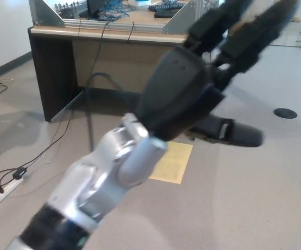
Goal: A person hands over a black lunchbag to the robot and the robot uses its left hand to grab the strips of the lunchbag, the gives it back to the person.
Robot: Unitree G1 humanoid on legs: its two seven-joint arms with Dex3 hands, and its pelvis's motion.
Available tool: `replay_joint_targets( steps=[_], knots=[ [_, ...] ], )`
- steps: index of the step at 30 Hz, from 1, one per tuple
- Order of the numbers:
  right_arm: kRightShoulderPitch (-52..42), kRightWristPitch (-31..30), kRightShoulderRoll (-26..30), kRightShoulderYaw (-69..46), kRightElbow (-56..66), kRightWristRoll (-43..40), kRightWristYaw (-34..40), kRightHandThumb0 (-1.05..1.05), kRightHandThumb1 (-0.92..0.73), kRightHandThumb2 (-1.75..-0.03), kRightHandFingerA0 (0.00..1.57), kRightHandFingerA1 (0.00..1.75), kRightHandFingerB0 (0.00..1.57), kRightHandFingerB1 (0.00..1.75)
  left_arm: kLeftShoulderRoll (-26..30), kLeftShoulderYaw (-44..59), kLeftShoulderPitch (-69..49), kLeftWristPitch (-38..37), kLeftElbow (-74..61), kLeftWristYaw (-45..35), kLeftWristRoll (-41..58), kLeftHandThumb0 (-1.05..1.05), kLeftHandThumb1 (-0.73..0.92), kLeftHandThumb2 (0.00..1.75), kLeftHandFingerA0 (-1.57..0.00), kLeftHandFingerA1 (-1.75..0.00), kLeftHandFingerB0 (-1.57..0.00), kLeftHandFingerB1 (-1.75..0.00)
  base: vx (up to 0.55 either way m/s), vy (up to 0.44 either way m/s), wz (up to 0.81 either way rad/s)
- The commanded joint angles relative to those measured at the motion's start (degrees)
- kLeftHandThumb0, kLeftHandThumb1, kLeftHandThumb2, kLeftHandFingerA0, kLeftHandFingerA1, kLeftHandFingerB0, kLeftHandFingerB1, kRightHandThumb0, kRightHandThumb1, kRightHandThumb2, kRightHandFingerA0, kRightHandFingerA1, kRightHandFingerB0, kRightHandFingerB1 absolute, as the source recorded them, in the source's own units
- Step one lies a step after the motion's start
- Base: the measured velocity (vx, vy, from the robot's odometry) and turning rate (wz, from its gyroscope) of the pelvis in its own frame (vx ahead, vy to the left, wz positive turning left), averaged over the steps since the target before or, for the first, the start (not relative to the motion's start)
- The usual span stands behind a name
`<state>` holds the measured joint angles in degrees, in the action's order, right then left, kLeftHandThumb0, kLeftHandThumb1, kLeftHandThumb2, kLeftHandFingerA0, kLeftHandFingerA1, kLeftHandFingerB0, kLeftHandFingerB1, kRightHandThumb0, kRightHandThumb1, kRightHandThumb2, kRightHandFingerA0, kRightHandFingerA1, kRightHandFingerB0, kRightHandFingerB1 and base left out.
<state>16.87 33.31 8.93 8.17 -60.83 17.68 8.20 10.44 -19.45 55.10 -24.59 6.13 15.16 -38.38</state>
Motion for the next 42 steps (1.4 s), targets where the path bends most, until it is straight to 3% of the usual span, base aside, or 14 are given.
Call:
replay_joint_targets(
  steps=[1, 4, 5, 10, 15, 21, 22, 25, 26, 27, 30, 31, 39, 42],
  knots=[
    [-0.92, 1.29, 1.54, -1.43, -0.67, -1.59, 0.12, -0.47, -0.55, -0.93, 0.61, 0.65, 0.53, 0.59, 12.53, 11.38, -17.30, 6.95, -13.97, -17.49, 16.22, -0.81, 0.45, 0.85, 0.00, 0.00, 0.00, -0.03, 0.00, 0.000, 0.00],
    [-1.77, 1.62, 2.08, -1.54, -0.45, -1.39, 0.71, -0.50, -0.57, -0.94, 0.60, 0.63, 0.52, 0.58, 14.97, 16.60, -28.23, 0.46, -11.78, -14.67, 22.87, -0.73, 0.44, 0.80, 0.00, -0.03, -0.03, -0.07, 0.00, 0.000, 0.00],
    [-2.03, 1.63, 2.20, -1.58, -0.37, -1.40, 0.77, -0.49, -0.67, -0.60, 0.64, 0.47, 0.62, 0.45, 15.32, 17.64, -31.32, 0.34, -11.67, -14.97, 24.06, -0.75, 0.45, 0.80, 0.00, -0.01, -0.03, -0.06, 0.00, 0.000, 0.00],
    [-3.39, 1.14, 2.68, -1.14, 0.08, -0.24, 2.53, -0.50, -0.57, -0.93, 0.58, 0.62, 0.50, 0.57, 17.24, 22.48, -48.25, -6.44, -4.56, -11.79, 24.54, -0.78, 0.49, 0.84, -0.01, -0.05, -0.07, -0.13, 0.00, 0.000, 0.00],
    [-3.46, 0.73, 2.80, -1.23, 0.06, -0.18, 2.84, -0.52, -0.57, -0.93, 0.57, 0.62, 0.50, 0.56, 15.76, 25.78, -59.57, -9.79, 6.89, -10.76, 27.24, -0.73, 0.47, 0.79, 0.00, -0.05, -0.08, -0.16, 0.00, 0.000, 0.00],
    [-3.20, 1.38, 2.95, -1.40, -0.32, -0.40, 3.04, -0.47, -0.55, -0.92, 0.60, 0.64, 0.49, 0.57, 15.00, 26.78, -64.01, -16.86, 22.71, -6.69, 24.07, -0.70, 0.45, 0.84, 0.00, -0.18, -0.10, -0.25, 0.00, 0.000, 0.00],
    [-3.26, 1.28, 2.99, -1.35, -0.25, -0.36, 3.03, -0.48, -0.55, -0.93, 0.59, 0.63, 0.49, 0.56, 15.07, 26.73, -64.12, -17.89, 24.48, -6.02, 23.49, -0.71, 0.57, 0.58, -0.01, -0.24, -0.09, -0.25, 0.00, 0.000, 0.00],
    [-3.95, 1.17, 3.12, -1.38, 0.41, -0.49, 2.83, -0.46, -0.54, -0.92, 0.59, 0.64, 0.48, 0.56, 14.74, 26.51, -64.96, -19.78, 30.61, -4.71, 22.21, -0.67, 0.44, 0.79, -0.04, -0.19, -0.08, -0.26, 0.00, 0.000, 0.00],
    [-4.00, 1.18, 3.17, -1.33, 0.40, -0.42, 2.88, -0.47, -0.55, -0.93, 0.59, 0.64, 0.47, 0.56, 14.80, 26.17, -64.95, -20.12, 32.90, -3.83, 21.17, -0.67, 0.56, 0.57, -0.01, -0.23, -0.09, -0.25, 0.00, 0.000, 0.00],
    [-4.05, 1.12, 3.06, -1.43, 0.50, -0.59, 2.78, -0.47, -0.54, -0.93, 0.59, 0.64, 0.47, 0.56, 14.78, 26.02, -64.86, -19.70, 34.19, -3.92, 20.99, -0.69, 0.45, 0.80, -0.04, -0.18, -0.08, -0.26, 0.00, 0.000, 0.00],
    [-3.82, 1.24, 2.97, -1.49, 0.40, -0.54, 3.18, -0.46, -0.54, -0.92, 0.59, 0.64, 0.48, 0.56, 14.80, 25.79, -63.61, -20.23, 38.21, -3.63, 20.66, -0.63, 0.53, 0.56, -0.02, -0.25, -0.12, -0.26, 0.00, 0.000, 0.00],
    [-3.73, 1.80, 2.97, -1.45, 0.03, -0.36, 3.68, -0.47, -0.54, -0.92, 0.60, 0.64, 0.49, 0.57, 14.93, 25.67, -62.90, -20.43, 40.23, -3.88, 20.64, -0.65, 0.43, 0.77, -0.05, -0.21, -0.09, -0.28, 0.00, 0.000, 0.00],
    [-4.09, 1.93, 3.14, -1.56, 0.07, -0.32, 3.16, -0.46, -0.55, -0.93, 0.60, 0.64, 0.49, 0.57, 15.69, 23.60, -59.97, -23.50, 46.92, -2.27, 18.45, -0.71, 0.46, 0.81, -0.06, -0.22, -0.09, -0.27, 0.00, 0.000, 0.00],
    [-4.19, 2.02, 3.09, -1.44, -0.20, -0.12, 3.35, -0.48, -0.55, -0.93, 0.59, 0.63, 0.50, 0.57, 16.02, 23.02, -59.81, -24.45, 48.11, -2.15, 18.29, -0.70, 0.57, 0.58, -0.05, -0.24, -0.12, -0.25, 0.00, 0.000, 0.00]
  ],
)
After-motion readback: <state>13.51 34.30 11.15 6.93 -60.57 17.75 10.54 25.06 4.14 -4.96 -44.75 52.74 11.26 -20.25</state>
